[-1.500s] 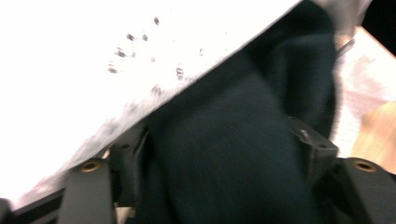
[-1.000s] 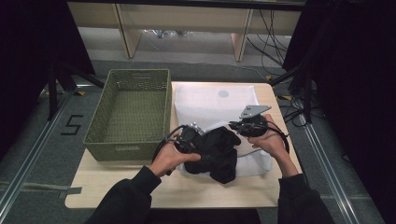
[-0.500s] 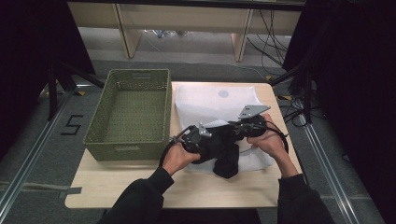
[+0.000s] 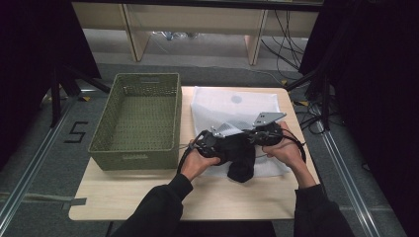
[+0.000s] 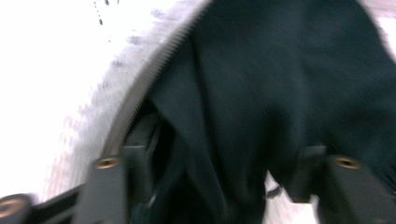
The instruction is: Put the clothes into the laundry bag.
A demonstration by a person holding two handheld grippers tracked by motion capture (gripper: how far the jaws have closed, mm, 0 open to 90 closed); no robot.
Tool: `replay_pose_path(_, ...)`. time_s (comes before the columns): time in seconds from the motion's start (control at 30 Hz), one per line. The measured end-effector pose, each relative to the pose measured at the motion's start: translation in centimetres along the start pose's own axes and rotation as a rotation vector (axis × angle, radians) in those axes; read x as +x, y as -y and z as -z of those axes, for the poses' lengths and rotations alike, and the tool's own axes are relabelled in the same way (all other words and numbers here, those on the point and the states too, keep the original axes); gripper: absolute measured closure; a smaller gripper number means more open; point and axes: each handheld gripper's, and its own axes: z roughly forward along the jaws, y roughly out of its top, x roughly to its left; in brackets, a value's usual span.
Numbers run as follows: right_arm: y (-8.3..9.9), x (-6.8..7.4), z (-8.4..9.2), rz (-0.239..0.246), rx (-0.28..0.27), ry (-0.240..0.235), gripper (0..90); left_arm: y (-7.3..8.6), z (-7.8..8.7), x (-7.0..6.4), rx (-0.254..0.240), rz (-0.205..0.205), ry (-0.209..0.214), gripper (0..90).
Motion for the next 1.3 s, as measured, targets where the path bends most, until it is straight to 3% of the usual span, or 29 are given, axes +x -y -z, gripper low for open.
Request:
replay_pose_path(0.07, 0.0, 0.2, 0.0, -0.01, 0.009, 0.004, 89.9, 0.2, 1.7, -0.1, -0.004, -0.018, 0.0, 29.8)
replay_pose_path(0.17, 0.0, 0.3, -0.1, -0.004, 0.009, -0.006, 89.9, 1.1, 3.1, -0.1, 0.013, -0.038, -0.002, 29.9)
replay_pose_path(0.3, -0.1, 0.5, -0.3, 0.0, 0.011, 0.001, 89.9, 2.3, 1.8, 0.0, 0.069, -0.067, 0.009, 39.2)
replay_pose_path(0.37, -0.1, 0.6, -0.3, 0.003, 0.015, 0.002, 89.9, 2.5, 0.4, 0.5, 0.088, -0.09, 0.016, 53.6)
replay_pose_path(0.4, -0.2, 0.7, -0.3, 0.006, 0.013, -0.005, 89.9, 2.5, -0.1, 0.7, 0.072, -0.057, 0.02, 61.2)
replay_pose_path(0.47, -0.3, 1.0, -0.3, 0.005, 0.016, -0.008, 89.9, 2.1, -0.2, 0.7, 0.047, -0.06, 0.039, 74.8)
replay_pose_path(0.53, -0.4, 1.2, -0.3, 0.018, 0.011, -0.016, 89.9, 1.1, 0.5, 0.4, -0.007, -0.044, 0.057, 79.6)
replay_pose_path(0.63, -0.6, 1.2, -0.2, 0.001, 0.014, -0.026, 89.9, -0.6, 1.3, 0.7, -0.09, -0.019, 0.049, 80.6)
replay_pose_path(0.7, -0.6, 1.1, 0.0, 0.007, 0.003, -0.017, 89.9, -1.1, 0.7, 1.1, -0.102, 0.018, 0.046, 80.4)
replay_pose_path(0.77, -0.6, 1.1, 0.2, 0.019, 0.006, -0.018, 89.9, -0.7, -0.8, 1.6, -0.062, 0.028, 0.01, 79.4)
replay_pose_path(0.83, -0.4, 1.1, 0.1, 0.016, 0.009, -0.02, 89.9, 0.1, -2.1, 2.1, -0.047, 0.078, 0.0, 76.9)
replay_pose_path(0.87, -0.3, 1.2, 0.1, 0.013, 0.019, -0.025, 89.9, 0.4, -2.2, 2.2, -0.048, 0.095, 0.008, 74.3)
replay_pose_path(0.9, -0.1, 1.1, 0.0, 0.008, 0.018, -0.023, 89.9, 0.6, -2.1, 2.2, -0.048, 0.112, 0.012, 64.9)
replay_pose_path(0.93, -0.1, 1.1, 0.0, 0.008, 0.018, -0.023, 89.9, 0.7, -1.8, 2.2, -0.052, 0.124, 0.011, 64.9)
replay_pose_path(1.1, 0.0, 0.8, 0.1, 0.011, 0.01, -0.023, 89.9, 1.3, 2.4, 0.4, -0.067, 0.066, 0.012, 43.1)
replay_pose_path(1.13, 0.0, 0.8, 0.1, 0.011, 0.01, -0.023, 89.9, 1.3, 2.4, 0.4, -0.067, 0.066, 0.012, 42.3)
replay_pose_path(1.17, 0.1, 0.9, 0.1, -0.007, 0.013, -0.019, 89.9, 1.6, 2.7, -0.3, -0.087, 0.08, 0.039, 41.4)
replay_pose_path(1.27, 0.1, 0.6, 0.2, -0.006, 0.012, -0.015, 89.9, 2.3, 2.0, -2.6, -0.041, 0.052, 0.121, 39.4)
replay_pose_path(1.3, 0.1, 0.6, 0.2, -0.006, 0.012, -0.015, 89.9, 2.3, 2.0, -2.6, -0.041, 0.052, 0.121, 38.0)
